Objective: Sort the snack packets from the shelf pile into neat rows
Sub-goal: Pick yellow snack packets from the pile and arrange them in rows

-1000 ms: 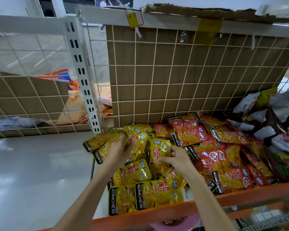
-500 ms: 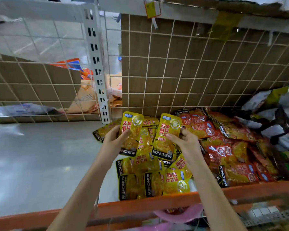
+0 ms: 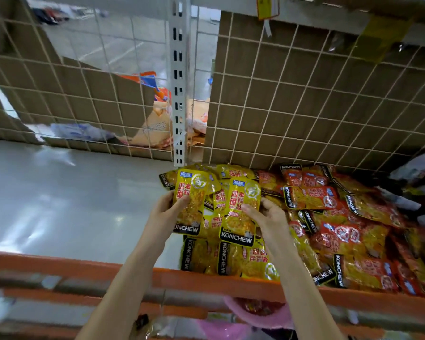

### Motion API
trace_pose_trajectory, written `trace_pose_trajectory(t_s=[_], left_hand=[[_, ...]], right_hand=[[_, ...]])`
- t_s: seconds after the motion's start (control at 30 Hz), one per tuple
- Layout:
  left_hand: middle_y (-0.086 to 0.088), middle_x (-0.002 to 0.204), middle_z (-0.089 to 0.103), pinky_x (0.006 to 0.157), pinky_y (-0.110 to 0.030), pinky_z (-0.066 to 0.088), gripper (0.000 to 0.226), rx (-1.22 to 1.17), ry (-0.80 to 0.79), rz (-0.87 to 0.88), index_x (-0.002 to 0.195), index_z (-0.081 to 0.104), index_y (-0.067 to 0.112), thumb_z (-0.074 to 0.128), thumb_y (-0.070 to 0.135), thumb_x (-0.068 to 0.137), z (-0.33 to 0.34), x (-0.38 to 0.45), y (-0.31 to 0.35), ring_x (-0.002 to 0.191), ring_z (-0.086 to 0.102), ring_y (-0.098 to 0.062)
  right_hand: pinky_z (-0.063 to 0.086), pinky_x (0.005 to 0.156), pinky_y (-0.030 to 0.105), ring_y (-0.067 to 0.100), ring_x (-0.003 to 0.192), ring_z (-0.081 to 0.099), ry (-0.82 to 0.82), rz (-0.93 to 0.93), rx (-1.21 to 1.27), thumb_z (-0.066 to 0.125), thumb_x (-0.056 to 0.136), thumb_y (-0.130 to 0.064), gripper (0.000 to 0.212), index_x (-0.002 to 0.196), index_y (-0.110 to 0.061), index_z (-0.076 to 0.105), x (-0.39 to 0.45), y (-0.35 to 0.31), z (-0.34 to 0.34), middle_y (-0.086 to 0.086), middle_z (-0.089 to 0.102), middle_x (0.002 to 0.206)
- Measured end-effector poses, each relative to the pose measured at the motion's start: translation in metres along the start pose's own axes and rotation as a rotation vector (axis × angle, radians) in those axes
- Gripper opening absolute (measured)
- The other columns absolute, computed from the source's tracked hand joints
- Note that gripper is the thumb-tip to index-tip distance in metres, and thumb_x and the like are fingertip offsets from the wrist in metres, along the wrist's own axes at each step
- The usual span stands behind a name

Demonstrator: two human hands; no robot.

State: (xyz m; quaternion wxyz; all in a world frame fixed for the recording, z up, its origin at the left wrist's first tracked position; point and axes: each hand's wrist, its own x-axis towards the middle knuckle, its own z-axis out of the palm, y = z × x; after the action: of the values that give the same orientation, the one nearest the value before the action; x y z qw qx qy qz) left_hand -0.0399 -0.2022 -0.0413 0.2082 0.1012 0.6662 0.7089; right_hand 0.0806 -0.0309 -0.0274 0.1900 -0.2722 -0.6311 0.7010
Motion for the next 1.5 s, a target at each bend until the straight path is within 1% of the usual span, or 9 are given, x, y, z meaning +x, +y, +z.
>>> trace_pose_trajectory(t_s=[0.27,0.37,0.47,0.6,0.7,0.87,1.07,1.3,1.5], left_hand=[[-0.006,0.079,0.069,0.069,-0.039,0.055,0.01,-0.048,0.34,0.071,0.091,0.065,0.011,0.055,0.013,0.093,-0.05,-0.05,0.003,0.071,0.066,-0.021],[0.005,0.069,0.069,0.059,-0.023,0.053,0.011,-0.055,0.518,0.092,0.088,0.065,0.013,0.054,0.012,0.093,-0.078,-0.078,0.0,0.063,0.065,-0.01],[0.0,0.076,0.067,0.069,-0.031,0.052,0.01,-0.092,0.666,0.097,0.089,0.064,0.014,0.055,0.012,0.092,-0.112,-0.105,-0.003,0.067,0.064,-0.013],[-0.002,0.081,0.067,0.07,-0.028,0.051,0.011,-0.116,0.831,0.116,0.09,0.064,0.017,0.054,0.011,0.093,-0.158,-0.144,-0.006,0.072,0.063,-0.015],[0.002,0.079,0.07,0.068,-0.029,0.051,0.011,-0.123,0.932,0.11,0.089,0.065,0.019,0.056,0.013,0.092,-0.195,-0.171,-0.009,0.07,0.065,-0.012],[0.011,0.066,0.068,0.063,-0.023,0.049,0.013,-0.113,1.041,0.14,0.086,0.062,0.017,0.054,0.01,0.093,-0.263,-0.208,-0.005,0.061,0.063,-0.002],[0.005,0.07,0.063,0.054,-0.012,0.046,0.013,-0.055,1.103,0.148,0.083,0.06,0.015,0.054,0.007,0.092,-0.355,-0.248,0.007,0.056,0.06,0.001],[0.003,0.077,0.068,0.074,-0.033,0.05,0.01,-0.091,1.101,0.093,0.087,0.064,0.017,0.057,0.011,0.091,-0.442,-0.277,-0.004,0.073,0.063,-0.013],[0.0,0.085,0.068,0.078,-0.033,0.049,0.008,-0.092,1.063,0.105,0.089,0.063,0.019,0.058,0.014,0.091,-0.489,-0.263,0.002,0.08,0.062,-0.016]], right_hand=[[0.046,0.062,0.008,-0.012,0.069,0.062,-0.345,0.003,-0.009,0.065,0.087,-0.01,0.016,0.088,-0.024,0.058,0.009,0.007,0.058,-0.02,0.068,0.072],[0.049,0.057,0.014,-0.003,0.071,0.066,-0.491,0.011,-0.028,0.064,0.088,-0.01,0.011,0.089,-0.02,0.06,0.002,0.016,0.094,-0.012,0.072,0.076],[0.05,0.052,0.028,0.008,0.068,0.068,-0.628,0.022,-0.058,0.062,0.089,-0.011,0.01,0.097,-0.017,0.062,-0.009,0.022,0.135,-0.006,0.072,0.077],[0.053,0.051,0.026,0.009,0.064,0.067,-0.79,0.05,-0.069,0.06,0.09,-0.009,0.007,0.092,-0.016,0.061,-0.034,0.031,0.195,-0.004,0.071,0.075],[0.058,0.064,0.03,0.017,0.073,0.069,-0.886,0.079,-0.058,0.06,0.088,-0.004,0.01,0.097,-0.008,0.061,-0.056,0.036,0.24,0.005,0.072,0.083],[0.054,0.084,0.051,0.031,0.087,0.065,-0.963,0.115,-0.026,0.063,0.086,-0.005,0.013,0.098,-0.01,0.063,-0.096,0.046,0.318,0.013,0.07,0.091],[0.052,0.058,0.017,0.005,0.069,0.067,-1.036,0.041,-0.043,0.061,0.087,-0.003,0.014,0.095,-0.014,0.063,-0.151,0.054,0.409,-0.004,0.071,0.077],[0.053,0.061,0.018,0.01,0.076,0.067,-1.019,0.028,-0.075,0.064,0.087,-0.01,0.01,0.094,-0.018,0.063,-0.188,0.07,0.488,-0.008,0.071,0.08],[0.053,0.061,0.017,0.005,0.072,0.068,-1.0,0.024,-0.067,0.062,0.087,-0.007,0.012,0.097,-0.013,0.063,-0.189,0.069,0.531,-0.005,0.072,0.081]])
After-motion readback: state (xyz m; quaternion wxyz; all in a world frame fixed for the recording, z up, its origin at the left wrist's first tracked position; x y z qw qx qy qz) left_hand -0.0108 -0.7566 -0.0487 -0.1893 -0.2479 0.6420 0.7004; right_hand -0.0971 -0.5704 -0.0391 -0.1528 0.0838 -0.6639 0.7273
